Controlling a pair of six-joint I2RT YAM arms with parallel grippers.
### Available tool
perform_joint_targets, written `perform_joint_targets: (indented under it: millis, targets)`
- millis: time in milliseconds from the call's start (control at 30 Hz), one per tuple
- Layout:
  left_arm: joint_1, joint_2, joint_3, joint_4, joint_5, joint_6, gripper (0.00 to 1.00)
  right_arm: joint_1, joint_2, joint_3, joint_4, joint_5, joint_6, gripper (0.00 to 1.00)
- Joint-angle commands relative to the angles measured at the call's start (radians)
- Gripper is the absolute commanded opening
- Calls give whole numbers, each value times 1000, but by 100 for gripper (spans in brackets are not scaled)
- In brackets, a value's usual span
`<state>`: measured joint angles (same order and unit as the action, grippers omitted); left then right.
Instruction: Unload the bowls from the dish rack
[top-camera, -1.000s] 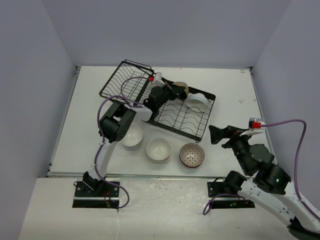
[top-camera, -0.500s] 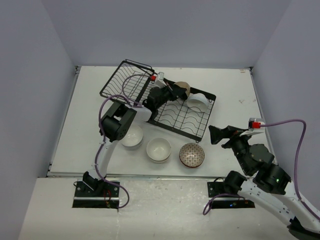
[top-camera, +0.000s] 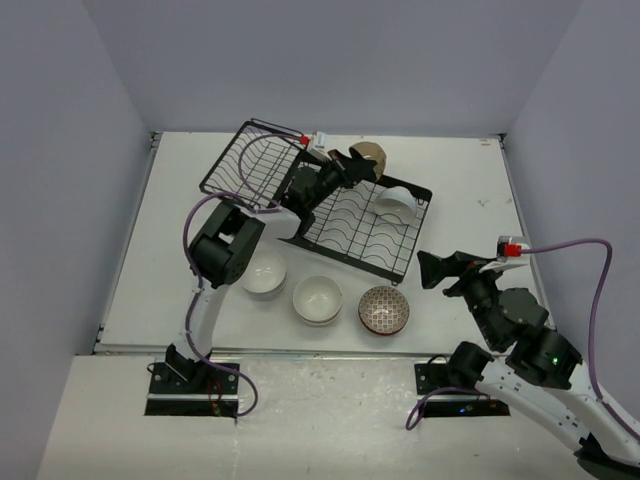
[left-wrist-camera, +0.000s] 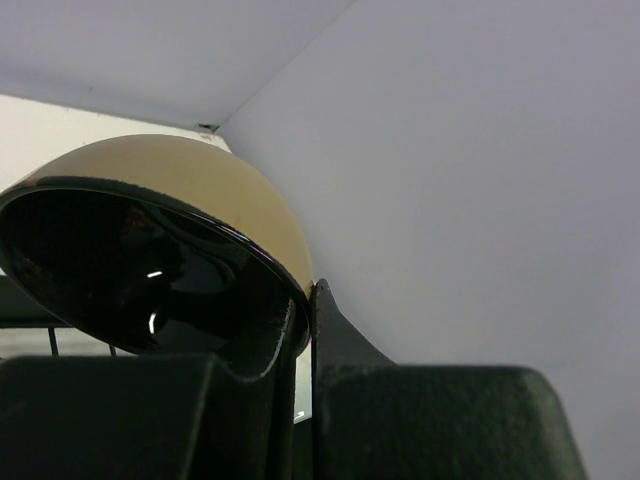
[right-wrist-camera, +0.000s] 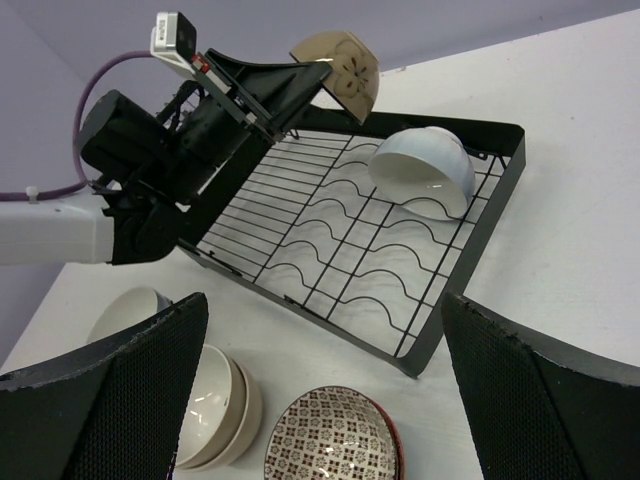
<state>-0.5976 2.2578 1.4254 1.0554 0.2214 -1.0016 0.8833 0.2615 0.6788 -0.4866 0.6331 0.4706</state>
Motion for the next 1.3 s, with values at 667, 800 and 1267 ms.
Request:
perform_joint_targets:
  millis: [667,800,1267]
  targets:
    - [-108,-803,-347,-590,-217,461,0,0,-2,8,3,0,-10,99]
    - [-175,-944,-367,-811,-350,517,0,0,2,7,5,-1,-12,99]
    - [-240,-1333,-648,-1142,-301,472,0,0,5,7,-1,-3,-7,99]
